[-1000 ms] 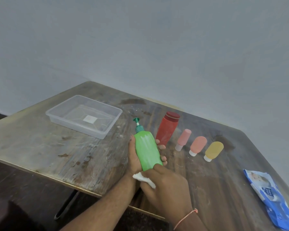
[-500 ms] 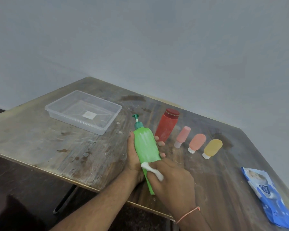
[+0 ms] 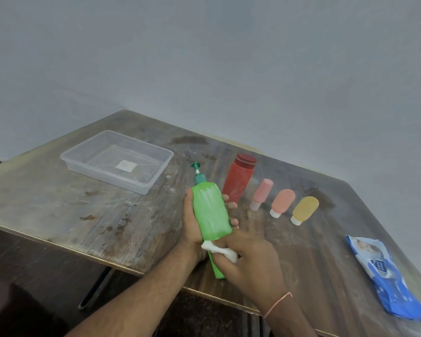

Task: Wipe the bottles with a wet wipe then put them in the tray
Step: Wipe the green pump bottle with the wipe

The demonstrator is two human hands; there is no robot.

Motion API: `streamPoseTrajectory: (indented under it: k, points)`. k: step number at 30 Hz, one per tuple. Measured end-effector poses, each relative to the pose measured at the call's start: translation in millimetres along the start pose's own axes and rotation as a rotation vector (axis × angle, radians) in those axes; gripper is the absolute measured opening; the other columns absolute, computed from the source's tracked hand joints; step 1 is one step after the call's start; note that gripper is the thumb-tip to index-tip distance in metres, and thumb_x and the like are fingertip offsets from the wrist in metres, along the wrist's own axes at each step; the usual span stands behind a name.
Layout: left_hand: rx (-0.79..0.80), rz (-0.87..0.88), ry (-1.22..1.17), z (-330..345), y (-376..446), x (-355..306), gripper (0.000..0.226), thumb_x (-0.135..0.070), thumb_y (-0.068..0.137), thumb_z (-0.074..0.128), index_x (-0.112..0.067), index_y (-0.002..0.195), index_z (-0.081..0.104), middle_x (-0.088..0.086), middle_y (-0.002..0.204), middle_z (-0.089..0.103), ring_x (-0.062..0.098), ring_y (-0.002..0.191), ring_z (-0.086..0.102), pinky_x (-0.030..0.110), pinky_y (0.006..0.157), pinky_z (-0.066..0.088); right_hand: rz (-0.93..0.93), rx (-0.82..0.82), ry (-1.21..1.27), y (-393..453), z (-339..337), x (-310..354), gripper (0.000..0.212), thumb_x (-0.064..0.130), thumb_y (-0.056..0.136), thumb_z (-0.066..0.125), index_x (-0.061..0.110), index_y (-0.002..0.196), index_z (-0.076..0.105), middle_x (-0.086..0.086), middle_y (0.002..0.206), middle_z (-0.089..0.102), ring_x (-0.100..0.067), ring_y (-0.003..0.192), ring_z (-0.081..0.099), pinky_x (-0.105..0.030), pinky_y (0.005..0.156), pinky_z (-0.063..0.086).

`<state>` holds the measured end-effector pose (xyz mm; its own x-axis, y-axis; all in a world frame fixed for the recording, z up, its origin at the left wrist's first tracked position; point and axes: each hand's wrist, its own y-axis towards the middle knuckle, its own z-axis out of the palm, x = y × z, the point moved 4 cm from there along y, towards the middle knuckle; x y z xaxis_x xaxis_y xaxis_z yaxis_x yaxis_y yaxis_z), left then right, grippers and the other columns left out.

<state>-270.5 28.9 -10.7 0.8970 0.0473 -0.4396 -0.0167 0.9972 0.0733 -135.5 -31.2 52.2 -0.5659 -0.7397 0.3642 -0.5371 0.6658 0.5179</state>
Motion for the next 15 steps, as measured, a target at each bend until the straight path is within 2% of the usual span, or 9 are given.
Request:
streamPoseTrajectory:
  k: [3, 5, 7, 10, 13, 15]
  points:
    - [-0.027, 0.034, 0.005, 1, 0, -1, 0.089, -0.084, 0.089, 0.038, -0.006, 0.1, 0.079, 0.015, 0.095, 0.074, 0.03, 0.074, 0.072, 0.038, 0.068, 0.06, 0.042, -0.089, 0.037, 7, 0, -3, 0.015, 0.047, 0.09, 0.073, 0.039, 0.1, 0.081, 0.017, 0.092, 0.075, -0.001, 0.09, 0.071, -0.033, 0.07, 0.057]
    - [-0.036, 0.024, 0.007, 1, -2, -1, 0.09, -0.086, 0.085, 0.042, -0.005, 0.106, 0.076, 0.017, 0.099, 0.072, 0.031, 0.076, 0.071, 0.039, 0.071, 0.06, 0.096, -0.136, 0.083, 7, -3, -13, 0.012, 0.043, 0.088, 0.075, 0.037, 0.097, 0.08, 0.017, 0.087, 0.074, -0.004, 0.084, 0.07, -0.035, 0.067, 0.056]
    - [-0.047, 0.003, 0.007, -2, -1, 0, 0.093, -0.089, 0.085, 0.042, -0.005, 0.113, 0.07, 0.018, 0.102, 0.07, 0.034, 0.073, 0.069, 0.04, 0.072, 0.059, 0.099, -0.082, 0.137, 4, -4, -16, 0.01, 0.042, 0.087, 0.078, 0.035, 0.093, 0.081, 0.019, 0.085, 0.073, -0.006, 0.078, 0.069, -0.034, 0.064, 0.054]
    - [-0.022, -0.012, 0.016, 1, -1, -1, 0.094, -0.089, 0.086, 0.042, -0.004, 0.115, 0.068, 0.019, 0.105, 0.068, 0.036, 0.074, 0.069, 0.041, 0.074, 0.057, 0.006, 0.006, 0.109, 4, -2, -6, 0.01, 0.045, 0.09, 0.079, 0.037, 0.096, 0.082, 0.019, 0.086, 0.073, -0.001, 0.078, 0.067, -0.03, 0.064, 0.052]
    - [-0.048, 0.027, 0.047, -2, 0, -3, 0.09, -0.086, 0.089, 0.038, -0.007, 0.103, 0.079, 0.017, 0.101, 0.075, 0.032, 0.079, 0.074, 0.043, 0.074, 0.061, 0.047, -0.072, 0.079, 10, -2, -10, 0.013, 0.043, 0.089, 0.075, 0.038, 0.099, 0.081, 0.02, 0.089, 0.073, 0.001, 0.08, 0.066, -0.025, 0.066, 0.051]
    - [-0.073, 0.032, 0.08, -4, 1, -2, 0.092, -0.085, 0.09, 0.031, -0.009, 0.102, 0.081, 0.016, 0.104, 0.077, 0.031, 0.079, 0.076, 0.043, 0.076, 0.062, 0.113, -0.115, 0.095, 9, -5, -20, 0.007, 0.04, 0.089, 0.075, 0.037, 0.094, 0.079, 0.02, 0.083, 0.071, -0.002, 0.074, 0.064, -0.025, 0.062, 0.048]
